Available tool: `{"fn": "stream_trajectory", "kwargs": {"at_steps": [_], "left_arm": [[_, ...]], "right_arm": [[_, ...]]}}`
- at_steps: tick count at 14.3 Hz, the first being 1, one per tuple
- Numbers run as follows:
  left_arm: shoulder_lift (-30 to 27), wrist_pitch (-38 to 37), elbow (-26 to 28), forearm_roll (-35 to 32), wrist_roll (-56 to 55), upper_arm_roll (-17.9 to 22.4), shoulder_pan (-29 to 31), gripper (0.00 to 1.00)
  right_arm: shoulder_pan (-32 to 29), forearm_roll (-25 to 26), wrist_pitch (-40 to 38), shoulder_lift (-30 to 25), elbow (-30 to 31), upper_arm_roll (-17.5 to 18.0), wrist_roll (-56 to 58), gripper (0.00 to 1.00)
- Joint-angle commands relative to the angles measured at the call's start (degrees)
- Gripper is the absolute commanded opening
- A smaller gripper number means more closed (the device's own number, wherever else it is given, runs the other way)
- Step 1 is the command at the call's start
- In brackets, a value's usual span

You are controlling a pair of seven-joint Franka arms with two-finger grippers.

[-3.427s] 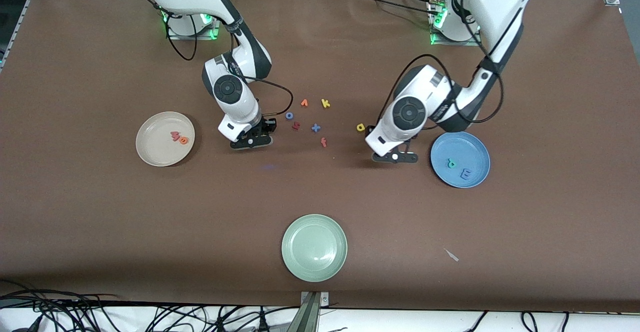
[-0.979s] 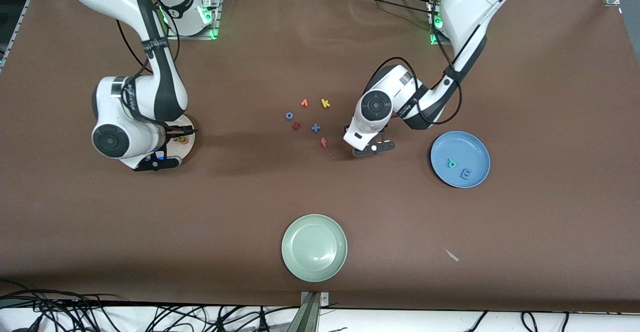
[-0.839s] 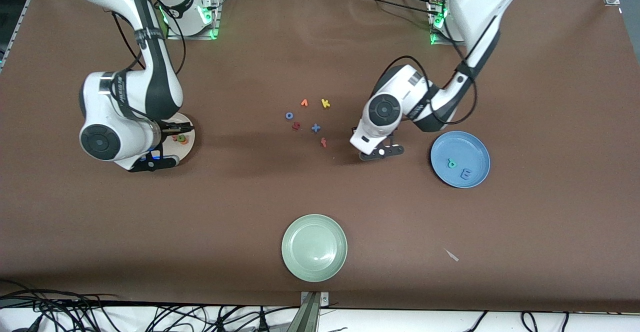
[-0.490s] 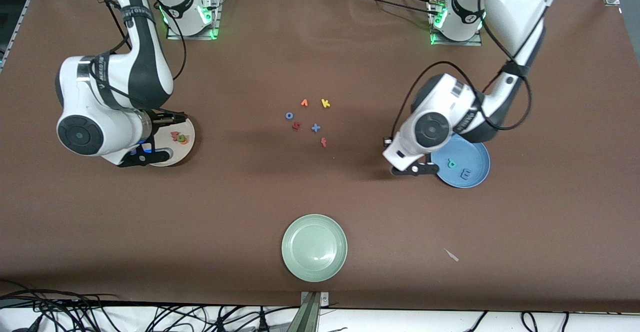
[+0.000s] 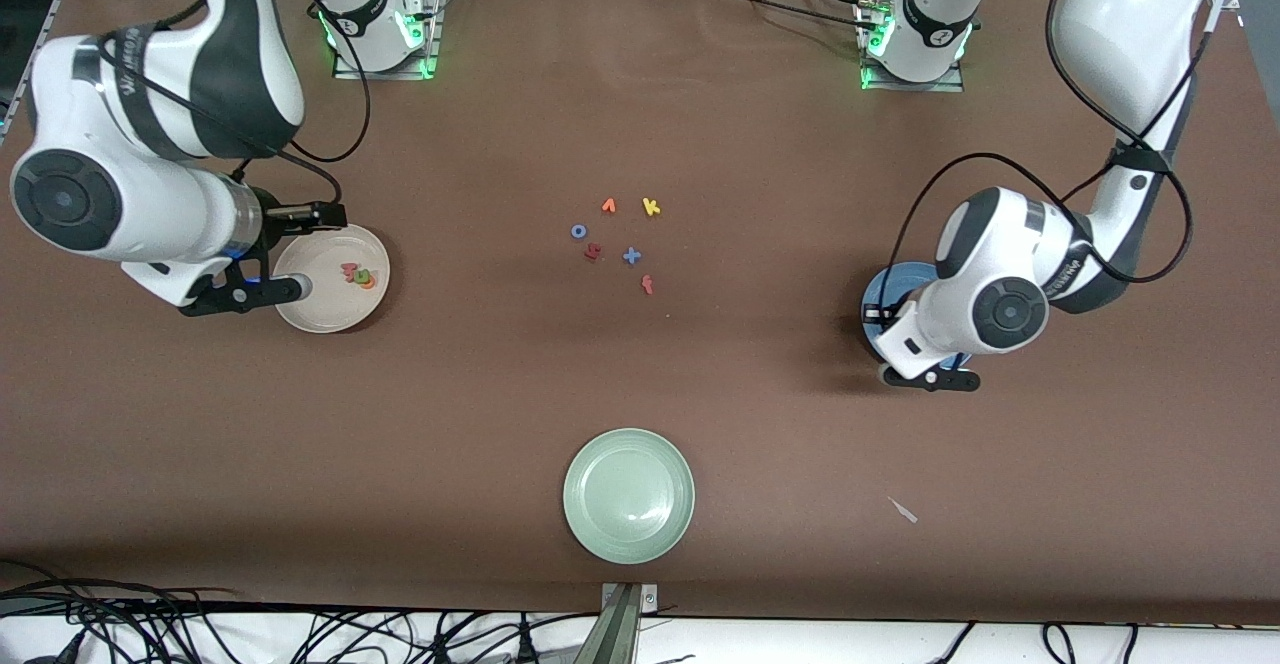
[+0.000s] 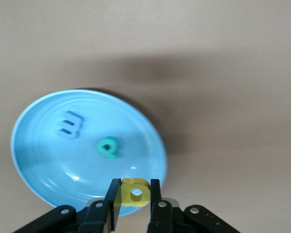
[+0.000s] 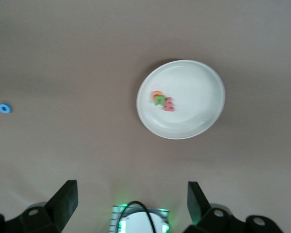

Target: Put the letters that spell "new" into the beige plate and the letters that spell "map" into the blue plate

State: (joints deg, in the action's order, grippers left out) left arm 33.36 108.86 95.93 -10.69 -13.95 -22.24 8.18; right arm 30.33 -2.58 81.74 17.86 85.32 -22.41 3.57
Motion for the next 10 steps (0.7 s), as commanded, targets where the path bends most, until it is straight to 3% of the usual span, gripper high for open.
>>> {"fn": "stream_trajectory", "kwargs": {"at_steps": [1, 2, 3, 4, 5, 10], "left_arm": [[0.3, -0.5, 1.9, -1.4, 3.2, -0.7, 2.2, 0.15], [0.4, -0.5, 2.2, -1.4, 3.2, -0.7, 2.2, 0.25], [0.4, -0.7, 2.3, -1.4, 3.2, -0.7, 2.4, 0.48], [0.3, -0.7, 2.3, -1.4, 3.2, -0.7, 2.8, 0.78], [0.0, -1.0, 2.2, -1.4, 3.4, -0.8, 3.2, 1.0], [-2.6, -4.7, 1.2, -1.4, 3.8, -1.0, 3.3, 1.0]], "right_arm": [[-9.2, 4.9, -0.5, -4.7, 0.1, 11.6, -1.6, 1.0], [-11.4, 5.0, 0.3, -6.6, 0.5, 13.4, -2.0, 1.0], [-13.8, 4.7, 1.8, -8.8, 1.1, 15.2, -2.1, 1.0], [-16.6, 4.5, 3.2, -10.6, 1.9, 17.7, -2.0, 1.0], [-19.5, 4.3, 3.5, -12.0, 2.6, 20.1, -1.9, 1.0], [-22.5, 5.2, 4.0, -15.8, 5.7, 21.3, -2.7, 1.0]]}}
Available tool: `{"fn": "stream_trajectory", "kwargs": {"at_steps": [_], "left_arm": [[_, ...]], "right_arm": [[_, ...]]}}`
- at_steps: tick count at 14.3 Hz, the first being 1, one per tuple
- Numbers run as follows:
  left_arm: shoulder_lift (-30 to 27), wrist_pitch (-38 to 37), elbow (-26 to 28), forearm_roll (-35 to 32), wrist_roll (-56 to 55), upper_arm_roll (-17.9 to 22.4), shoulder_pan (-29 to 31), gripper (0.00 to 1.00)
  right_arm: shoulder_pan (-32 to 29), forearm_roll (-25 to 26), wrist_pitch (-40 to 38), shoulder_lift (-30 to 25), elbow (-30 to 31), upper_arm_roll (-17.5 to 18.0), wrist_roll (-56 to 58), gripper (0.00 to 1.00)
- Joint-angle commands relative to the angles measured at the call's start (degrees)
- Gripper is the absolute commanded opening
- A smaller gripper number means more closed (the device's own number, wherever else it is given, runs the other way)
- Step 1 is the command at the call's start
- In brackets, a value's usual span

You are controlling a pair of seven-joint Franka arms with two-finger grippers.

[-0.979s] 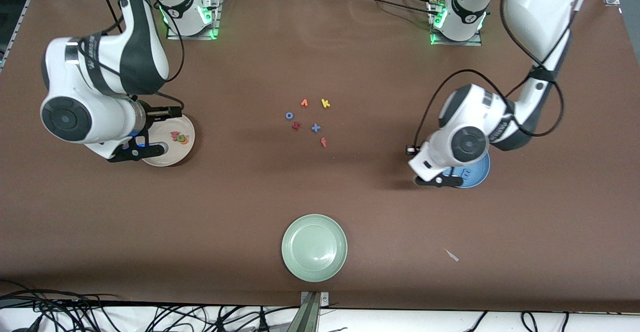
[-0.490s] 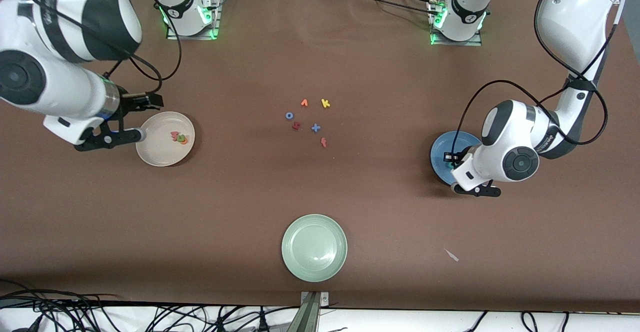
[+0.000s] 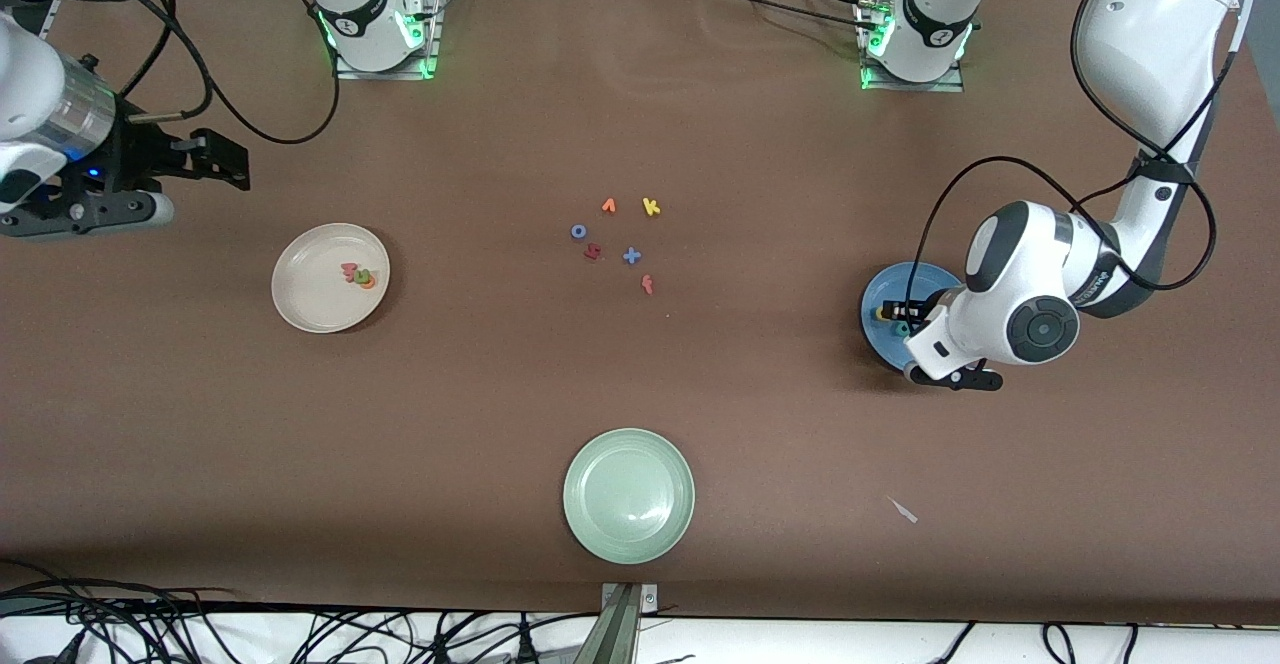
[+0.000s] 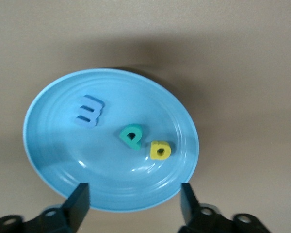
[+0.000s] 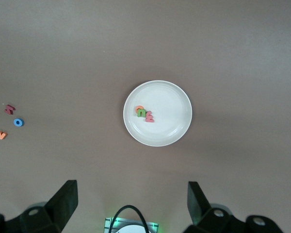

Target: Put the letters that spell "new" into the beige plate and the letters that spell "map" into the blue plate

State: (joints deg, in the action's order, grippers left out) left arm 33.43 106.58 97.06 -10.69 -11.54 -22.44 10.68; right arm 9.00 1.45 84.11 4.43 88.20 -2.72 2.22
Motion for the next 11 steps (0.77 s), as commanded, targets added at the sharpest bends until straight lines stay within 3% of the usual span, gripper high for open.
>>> {"fn": "stream_trajectory", "kwargs": {"at_steps": [1, 7, 11], "left_arm": [[-2.9, -2.5, 0.1, -1.3, 1.4, -0.8, 0.8, 1.0], [-2.9, -3.0, -1.2, -1.3, 1.1, -0.9, 0.6, 1.0], [-4.9, -5.7, -2.6, -0.7, 1.9, -1.1, 0.8, 1.0]], "right_arm": [[-2.2, 0.1, 1.7, -3.0, 2.8, 1.6, -1.4, 1.0], [-6.4, -1.4, 3.4, -3.9, 3.0, 1.8, -1.3, 1.0], [-7.9, -1.0, 3.5, -4.6, 2.8, 4.0, -1.4, 1.0]]}}
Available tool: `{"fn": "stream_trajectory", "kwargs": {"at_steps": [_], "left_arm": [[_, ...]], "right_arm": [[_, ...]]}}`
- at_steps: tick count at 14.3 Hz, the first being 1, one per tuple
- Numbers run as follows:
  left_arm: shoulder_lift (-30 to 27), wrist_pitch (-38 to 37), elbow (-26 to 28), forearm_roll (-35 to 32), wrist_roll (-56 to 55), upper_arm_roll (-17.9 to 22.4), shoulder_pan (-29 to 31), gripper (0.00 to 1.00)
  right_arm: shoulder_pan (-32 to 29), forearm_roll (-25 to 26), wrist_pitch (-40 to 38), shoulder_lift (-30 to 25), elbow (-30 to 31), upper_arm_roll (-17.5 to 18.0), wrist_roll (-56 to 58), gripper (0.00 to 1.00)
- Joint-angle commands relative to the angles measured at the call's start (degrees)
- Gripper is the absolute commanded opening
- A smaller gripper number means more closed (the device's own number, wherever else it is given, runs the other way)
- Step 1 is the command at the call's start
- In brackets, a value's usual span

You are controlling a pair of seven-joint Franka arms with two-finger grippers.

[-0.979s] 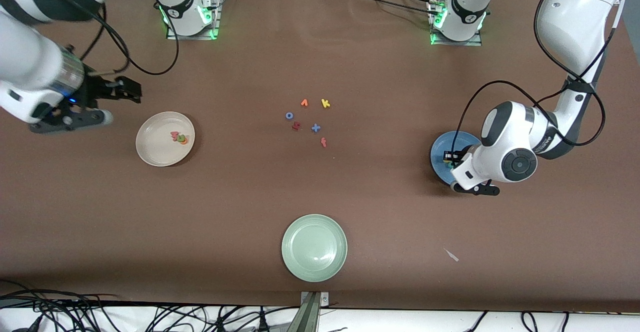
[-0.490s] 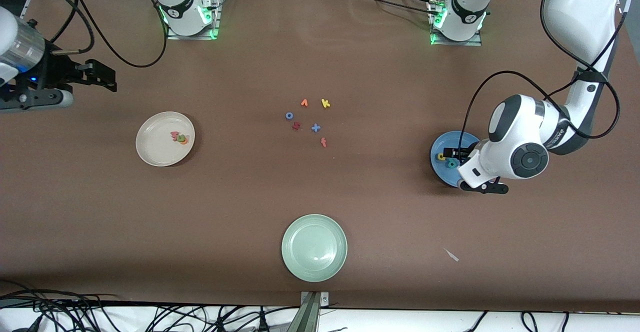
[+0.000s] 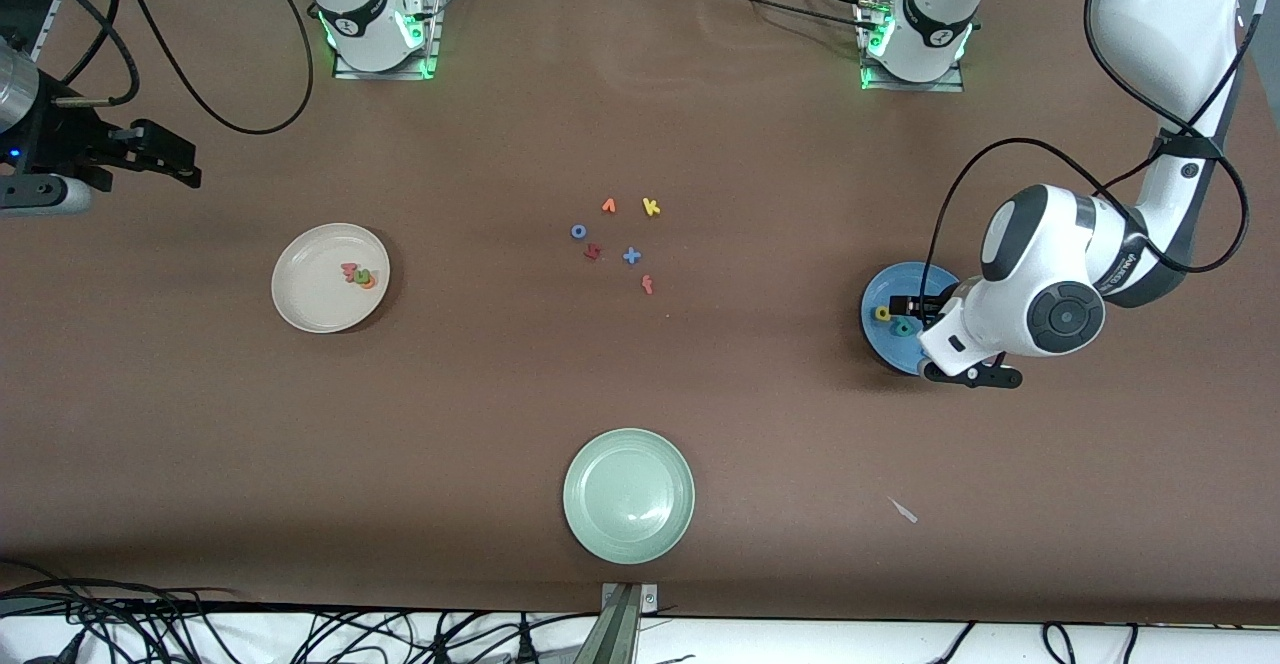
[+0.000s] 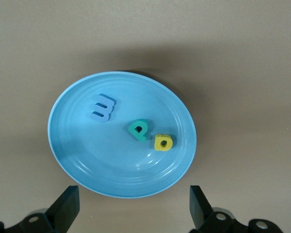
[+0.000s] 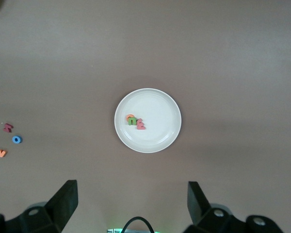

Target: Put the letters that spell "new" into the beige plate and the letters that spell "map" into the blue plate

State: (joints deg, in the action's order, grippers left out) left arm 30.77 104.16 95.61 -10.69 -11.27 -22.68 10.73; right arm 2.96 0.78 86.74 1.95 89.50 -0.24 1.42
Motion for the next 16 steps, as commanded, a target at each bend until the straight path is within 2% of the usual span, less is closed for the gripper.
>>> {"fn": "stream_trajectory", "kwargs": {"at_steps": [1, 5, 6, 9, 10, 12, 13, 16], "left_arm": [[-3.2, -5.2, -3.1, -0.2, 1.6, -1.0, 0.4, 1.0], [-4.2, -16.6, -16.7, 0.6, 1.7, -3.6, 0.3, 1.0], [-5.1, -17.5, -18.6, 1.7, 1.8, -3.2, -0.3, 1.0], [-11.0, -17.5, -18.9, 4.3, 1.8, -2.4, -1.3, 1.0], [-13.4, -17.4, -18.3, 6.7, 1.8, 0.9, -3.0, 1.0], [-16.9, -17.8, -17.7, 12.0, 3.3, 11.2, -9.7, 1.0], [-18.5, -17.6, -16.0, 13.9, 5.0, 14.1, -11.2, 1.0], [-25.0, -16.0, -8.0, 13.6, 7.1, 18.9, -15.0, 1.0]], "right_arm": [[-2.1, -0.2, 0.8, -2.1, 1.5, 1.6, -0.6, 1.0], [-1.8, -0.2, 0.9, -1.6, 1.2, 1.4, -0.6, 1.0], [-1.8, 0.0, 1.0, -1.4, 1.2, 1.3, -0.7, 1.0], [-1.7, 0.2, 0.8, -1.5, 0.9, 1.4, -0.6, 1.0], [-1.7, 0.3, 0.8, -1.4, 0.9, 1.3, -0.6, 1.0], [-1.8, 0.2, 0.9, -1.4, 0.9, 1.1, -0.6, 1.0], [-1.8, 0.2, 0.8, -1.4, 0.9, 1.0, -0.6, 1.0], [-1.8, 0.2, 0.8, -1.4, 0.9, 1.0, -0.6, 1.0]]}}
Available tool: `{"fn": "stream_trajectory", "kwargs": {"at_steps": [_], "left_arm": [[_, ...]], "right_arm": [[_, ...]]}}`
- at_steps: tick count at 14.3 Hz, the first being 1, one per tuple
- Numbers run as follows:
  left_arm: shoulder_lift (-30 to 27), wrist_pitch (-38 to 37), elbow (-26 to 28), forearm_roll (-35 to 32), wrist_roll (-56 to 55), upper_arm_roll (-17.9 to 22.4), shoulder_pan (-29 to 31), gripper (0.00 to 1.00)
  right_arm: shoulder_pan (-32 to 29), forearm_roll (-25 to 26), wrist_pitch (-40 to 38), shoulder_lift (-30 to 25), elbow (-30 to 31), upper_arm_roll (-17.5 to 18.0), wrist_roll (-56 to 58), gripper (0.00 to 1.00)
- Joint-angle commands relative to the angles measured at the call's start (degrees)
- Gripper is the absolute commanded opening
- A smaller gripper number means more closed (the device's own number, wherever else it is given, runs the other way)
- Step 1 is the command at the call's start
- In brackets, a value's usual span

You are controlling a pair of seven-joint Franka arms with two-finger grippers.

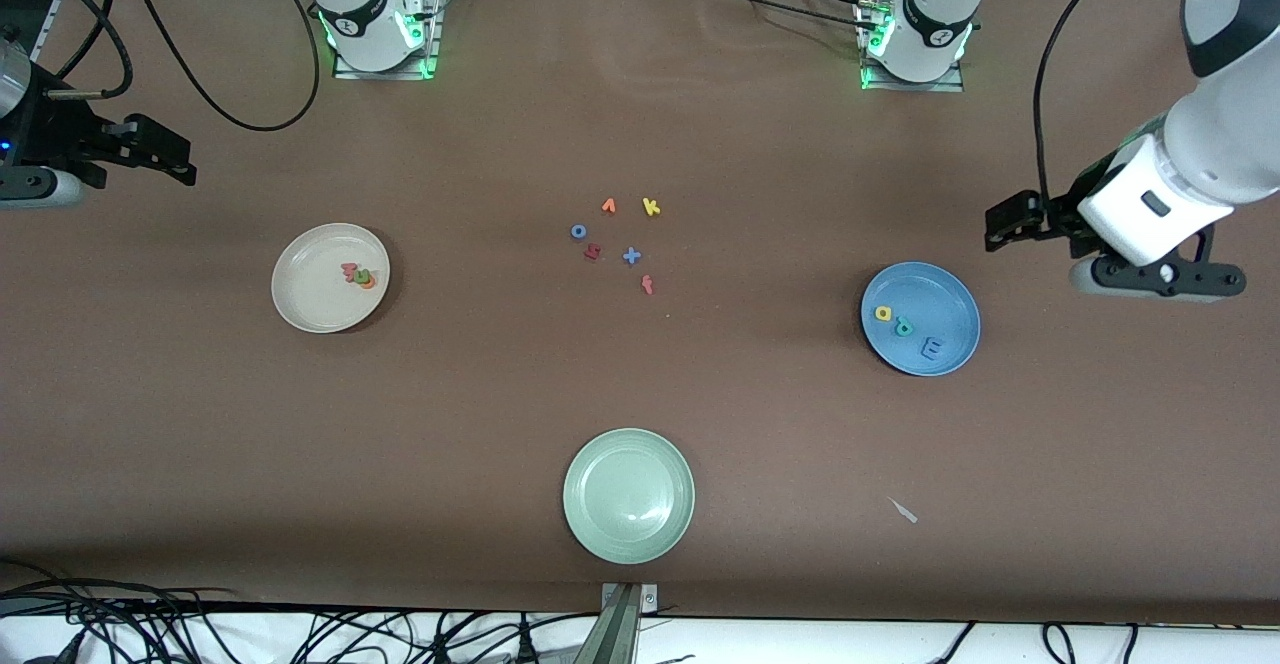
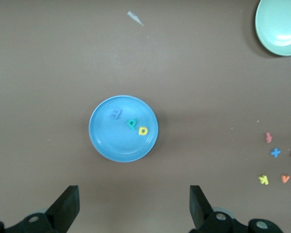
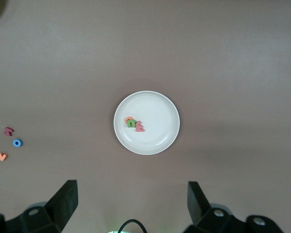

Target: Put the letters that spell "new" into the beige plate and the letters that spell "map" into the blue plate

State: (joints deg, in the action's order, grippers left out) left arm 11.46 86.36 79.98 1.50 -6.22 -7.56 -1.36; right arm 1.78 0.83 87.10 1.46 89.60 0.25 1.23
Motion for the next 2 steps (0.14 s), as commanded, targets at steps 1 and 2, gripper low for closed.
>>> {"fn": "stream_trajectory", "kwargs": {"at_steps": [1, 2], "left_arm": [[-6.7, 2.5, 9.0, 1.3, 2.1, 5.1, -4.2, 1.0], [-7.4, 3.1, 10.6, 1.2, 2.1, 5.4, -4.8, 1.0]], "right_arm": [[-0.6, 0.2, 0.4, -0.9, 0.8, 0.5, -0.4, 1.0], [-0.6, 0.2, 0.4, -0.9, 0.8, 0.5, -0.4, 1.0]]}}
